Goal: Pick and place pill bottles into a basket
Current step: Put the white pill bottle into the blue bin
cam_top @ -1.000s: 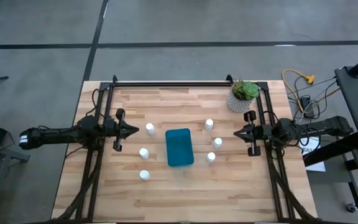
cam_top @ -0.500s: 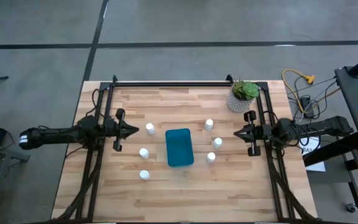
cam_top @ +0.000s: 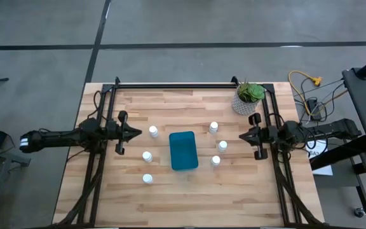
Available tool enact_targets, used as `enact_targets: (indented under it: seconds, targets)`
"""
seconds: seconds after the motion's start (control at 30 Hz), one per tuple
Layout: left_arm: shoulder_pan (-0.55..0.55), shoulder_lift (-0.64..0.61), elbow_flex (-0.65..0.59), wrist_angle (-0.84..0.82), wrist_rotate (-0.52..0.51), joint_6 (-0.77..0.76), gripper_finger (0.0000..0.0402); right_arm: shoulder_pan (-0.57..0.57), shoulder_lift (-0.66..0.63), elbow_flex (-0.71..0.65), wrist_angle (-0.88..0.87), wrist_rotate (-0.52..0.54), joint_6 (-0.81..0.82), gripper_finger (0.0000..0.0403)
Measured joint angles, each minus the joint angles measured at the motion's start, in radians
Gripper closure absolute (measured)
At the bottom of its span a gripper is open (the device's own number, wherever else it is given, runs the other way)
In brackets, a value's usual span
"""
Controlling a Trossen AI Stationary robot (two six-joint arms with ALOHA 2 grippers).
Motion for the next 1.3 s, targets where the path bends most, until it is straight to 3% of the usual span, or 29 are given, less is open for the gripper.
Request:
enact_targets:
  seconds: [0.2,0.6,0.97,1.3]
  targets:
    - [0.0,0.0,0.0,0.013,-0.002,-0.003,0.04,0.0,0.0,0.001,0.018,-0.001,0.114,0.0394]
    - [0.0,0.0,0.0,0.048,-0.009,-0.001,0.04,0.0,0.0,0.001,0.025,0.004,0.08,0.0394]
    - [0.0,0.0,0.0,0.106,-0.139,-0.002,0.04,0.0,0.001,0.001,0.041,0.134,0.101,0.0394]
    - [0.0,0.013,0.0,0.405,-0.14,0.077,0.04,0.0,-0.001,0.0,0.354,0.182,0.085,0.0394]
